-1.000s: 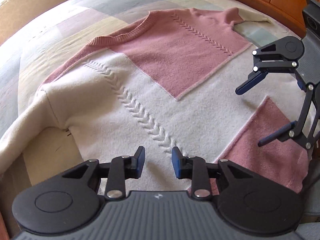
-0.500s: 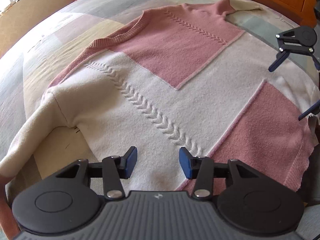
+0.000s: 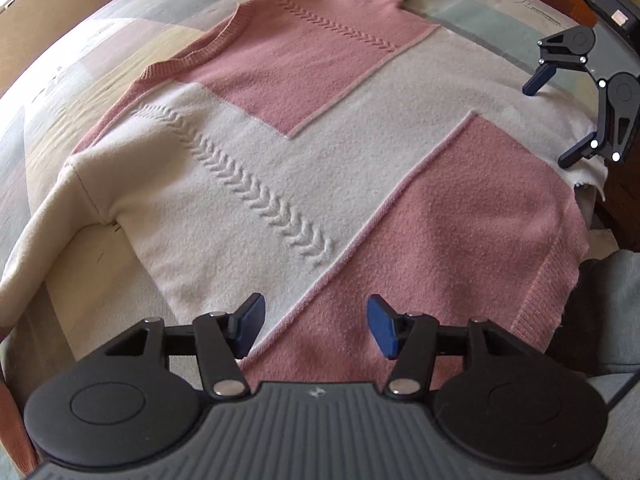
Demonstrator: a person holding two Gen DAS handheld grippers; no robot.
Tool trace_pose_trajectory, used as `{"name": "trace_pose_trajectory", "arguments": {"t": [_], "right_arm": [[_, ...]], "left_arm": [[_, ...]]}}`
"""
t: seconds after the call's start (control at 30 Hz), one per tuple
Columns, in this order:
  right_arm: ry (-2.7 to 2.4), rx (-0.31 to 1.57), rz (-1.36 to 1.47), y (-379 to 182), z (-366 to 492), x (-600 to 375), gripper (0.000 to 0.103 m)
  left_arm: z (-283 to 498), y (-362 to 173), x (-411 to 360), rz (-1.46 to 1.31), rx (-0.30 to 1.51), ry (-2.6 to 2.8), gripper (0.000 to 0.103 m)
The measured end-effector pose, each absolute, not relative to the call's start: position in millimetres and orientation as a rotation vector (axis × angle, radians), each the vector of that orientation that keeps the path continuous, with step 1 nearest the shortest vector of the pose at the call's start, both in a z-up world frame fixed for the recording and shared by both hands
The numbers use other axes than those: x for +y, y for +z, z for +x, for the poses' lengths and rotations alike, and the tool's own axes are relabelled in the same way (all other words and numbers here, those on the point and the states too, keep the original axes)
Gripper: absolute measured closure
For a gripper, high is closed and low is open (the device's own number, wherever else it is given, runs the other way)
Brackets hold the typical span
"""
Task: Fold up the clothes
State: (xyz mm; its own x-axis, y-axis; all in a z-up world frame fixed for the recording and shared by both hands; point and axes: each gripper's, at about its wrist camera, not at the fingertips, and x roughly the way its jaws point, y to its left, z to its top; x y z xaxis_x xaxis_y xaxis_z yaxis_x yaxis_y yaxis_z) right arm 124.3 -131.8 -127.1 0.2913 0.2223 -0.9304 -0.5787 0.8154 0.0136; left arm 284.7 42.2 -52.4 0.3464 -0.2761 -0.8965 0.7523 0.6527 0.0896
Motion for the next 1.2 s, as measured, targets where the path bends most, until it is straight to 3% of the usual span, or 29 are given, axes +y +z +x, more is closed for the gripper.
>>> {"name": "trace_pose_trajectory", "arguments": {"t": [0.23,0.37,0.5,0.67,0.8,0.97,1.2], "right_arm": [[0.526,1.154,-0.34,-128.2,126.1,-129.1,0.0],[0.521,1.147,-0.337,-127.8,125.7,-129.3,0.0],[0.516,1.14,-0.335,-127.5,125.3,-129.5,0.0],[0.5,1.155,-0.3,-110.1,137.1,-114.7,0.001],[0.52,1.036,-0.284,-89.5,149.2,-80.7,0.001],[0.527,0.959,-0.21,-103.0,167.4,-7.9,0.001],[0.473,0.983,-0.25,-126.1,138.4,30.9,0.0]], "left_arm": [[286.7,-73.4,9.6,0.618,0.946,-0.803,0.045],[276.1,-76.9,38.3,0.627,1.02,-0.745,0.035],[276.7,-61.6,53.0,0.694,1.018,-0.741,0.04],[294.0,-60.3,47.1,0.774,0.885,-0.845,0.039],[308.3,-70.1,43.5,0.875,0.8,-0.938,0.039],[321.7,-73.8,51.3,0.851,0.832,-0.998,0.036],[325.7,-75.6,71.2,0.739,0.881,-0.943,0.031]]}}
